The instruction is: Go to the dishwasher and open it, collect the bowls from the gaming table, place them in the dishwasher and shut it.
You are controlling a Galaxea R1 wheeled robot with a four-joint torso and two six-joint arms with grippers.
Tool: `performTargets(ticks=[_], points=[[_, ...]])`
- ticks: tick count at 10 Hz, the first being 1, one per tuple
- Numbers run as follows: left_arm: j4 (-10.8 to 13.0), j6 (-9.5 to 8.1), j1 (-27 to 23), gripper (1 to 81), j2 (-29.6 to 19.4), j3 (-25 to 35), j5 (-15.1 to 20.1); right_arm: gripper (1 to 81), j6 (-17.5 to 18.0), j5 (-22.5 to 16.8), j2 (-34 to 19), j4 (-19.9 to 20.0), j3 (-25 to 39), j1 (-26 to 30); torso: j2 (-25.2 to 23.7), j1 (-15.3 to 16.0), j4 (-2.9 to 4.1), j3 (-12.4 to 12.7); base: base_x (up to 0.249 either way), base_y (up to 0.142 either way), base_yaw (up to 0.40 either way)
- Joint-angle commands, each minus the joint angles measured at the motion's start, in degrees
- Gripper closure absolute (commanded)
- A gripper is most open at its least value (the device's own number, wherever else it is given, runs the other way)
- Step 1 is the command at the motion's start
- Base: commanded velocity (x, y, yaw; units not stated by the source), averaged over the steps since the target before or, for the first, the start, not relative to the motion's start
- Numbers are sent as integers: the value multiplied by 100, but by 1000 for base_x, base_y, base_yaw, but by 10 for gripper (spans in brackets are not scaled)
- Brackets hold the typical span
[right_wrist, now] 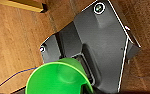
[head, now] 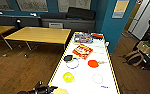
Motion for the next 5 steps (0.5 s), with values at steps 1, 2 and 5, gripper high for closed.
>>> performTargets(ticks=[1, 2, 5], points=[[-403, 37, -930, 10, 67, -241, 346, 811, -9, -160, -161, -123, 16, 120, 0, 0, 0, 0, 0, 0, 0], [-412, 28, -1062, 10, 268, -478, 565, 811, 0, -160, -161, -123, 7, 111, 0, 0, 0, 0, 0, 0, 0], [-491, 19, -1423, 10, 781, -1298, 1315, 811, 9, -169, -152, -123, 15, 146, 0, 0, 0, 0, 0, 0, 0]])
